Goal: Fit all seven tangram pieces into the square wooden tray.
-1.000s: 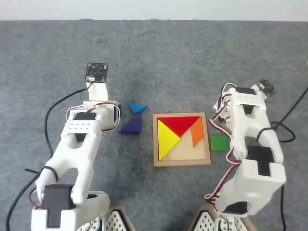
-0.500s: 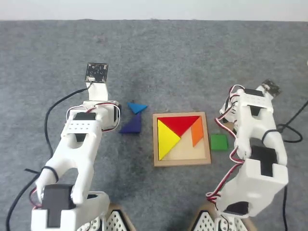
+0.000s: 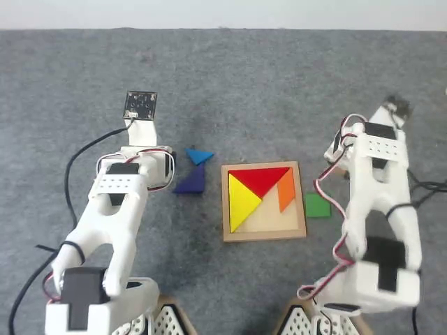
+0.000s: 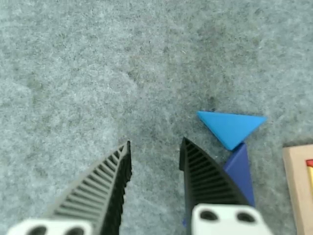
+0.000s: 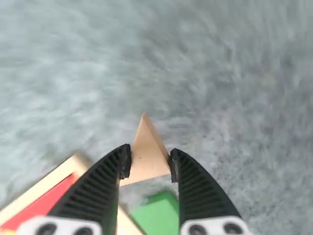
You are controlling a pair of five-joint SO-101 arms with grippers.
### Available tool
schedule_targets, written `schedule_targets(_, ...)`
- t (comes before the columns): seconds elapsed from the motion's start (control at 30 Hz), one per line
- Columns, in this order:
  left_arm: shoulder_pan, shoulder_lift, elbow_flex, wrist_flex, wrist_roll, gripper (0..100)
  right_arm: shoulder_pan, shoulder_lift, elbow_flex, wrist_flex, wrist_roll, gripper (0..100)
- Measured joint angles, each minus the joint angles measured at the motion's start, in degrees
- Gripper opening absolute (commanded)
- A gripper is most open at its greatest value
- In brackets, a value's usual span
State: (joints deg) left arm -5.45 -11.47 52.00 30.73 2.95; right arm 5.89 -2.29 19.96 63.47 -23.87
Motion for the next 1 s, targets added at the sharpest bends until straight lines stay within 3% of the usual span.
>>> schedule_targets(0.17, 0.0, 0.0, 0.0, 0.0, 0.0, 16, -6.9, -6.1, 0.0, 1.8, 20.7, 0.9)
schedule_targets(0.37, 0.0, 0.0, 0.0, 0.0, 0.0, 16, -22.2, -6.5, 0.0, 4.2, 50.7, 0.9)
schedule_targets(0.53, 0.0, 0.0, 0.0, 0.0, 0.0, 16, -33.3, -6.5, 0.0, 8.4, 82.8, 0.9)
schedule_targets(0.73, 0.0, 0.0, 0.0, 0.0, 0.0, 16, -35.9, -3.5, -0.4, 14.0, 122.5, 0.9)
schedule_targets(1.0, 0.0, 0.0, 0.0, 0.0, 0.0, 16, -37.8, 4.2, -2.7, 18.2, 140.0, 5.7)
